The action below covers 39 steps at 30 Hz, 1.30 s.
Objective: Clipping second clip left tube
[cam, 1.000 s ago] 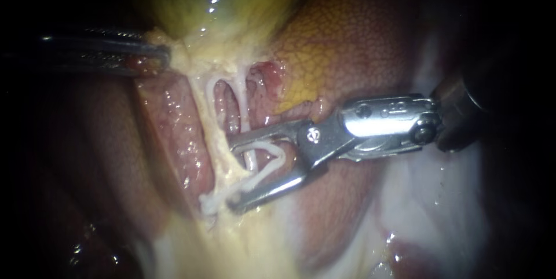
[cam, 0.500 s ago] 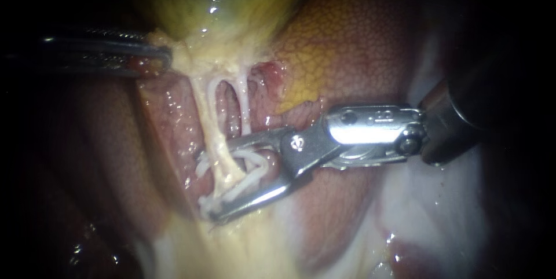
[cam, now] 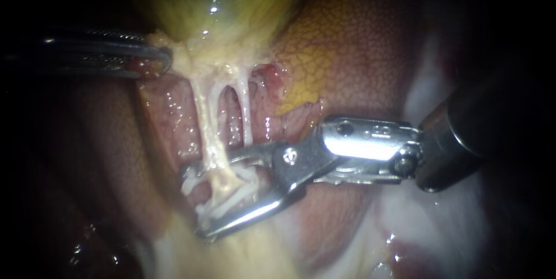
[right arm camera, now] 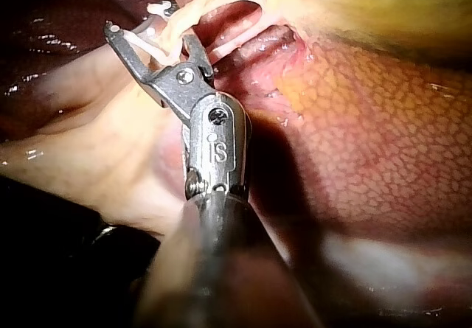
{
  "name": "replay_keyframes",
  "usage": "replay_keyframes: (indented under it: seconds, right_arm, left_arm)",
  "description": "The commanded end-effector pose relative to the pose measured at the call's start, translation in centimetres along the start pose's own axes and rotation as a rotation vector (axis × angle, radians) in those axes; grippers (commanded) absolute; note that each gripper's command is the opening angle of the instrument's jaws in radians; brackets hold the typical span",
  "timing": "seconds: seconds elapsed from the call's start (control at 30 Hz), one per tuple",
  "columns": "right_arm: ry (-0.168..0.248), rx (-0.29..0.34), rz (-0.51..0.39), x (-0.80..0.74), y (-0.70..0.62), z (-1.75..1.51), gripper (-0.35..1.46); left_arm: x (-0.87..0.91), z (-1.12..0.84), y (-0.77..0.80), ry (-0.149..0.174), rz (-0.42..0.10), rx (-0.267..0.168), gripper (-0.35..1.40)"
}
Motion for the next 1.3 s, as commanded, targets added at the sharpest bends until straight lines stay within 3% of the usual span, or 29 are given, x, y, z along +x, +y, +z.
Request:
replay_keyframes:
  seconds: [0.03, 0.5, 0.6, 1.3]
  right_arm:
    - [-0.001, 0.001, 0.005, 0.00, 0.00, 0.00, 0.37]
    - [0.003, 0.002, 0.069, -0.02, -0.01, -0.02, -0.08]
    - [0.004, 0.001, 0.128, -0.02, 0.00, -0.02, -0.35]
    - [-0.003, 0.000, 0.168, -0.07, 0.05, -0.04, -0.35]
  left_arm:
    - [0.00, 0.00, 0.00, 0.000, 0.000, 0.000, -0.35]
    - [0.00, 0.00, 0.00, 0.000, 0.000, 0.000, -0.35]
    - [0.00, 0.00, 0.00, 0.000, 0.000, 0.000, -0.35]
    - [0.00, 0.01, 0.01, 0.000, 0.000, 0.000, -0.35]
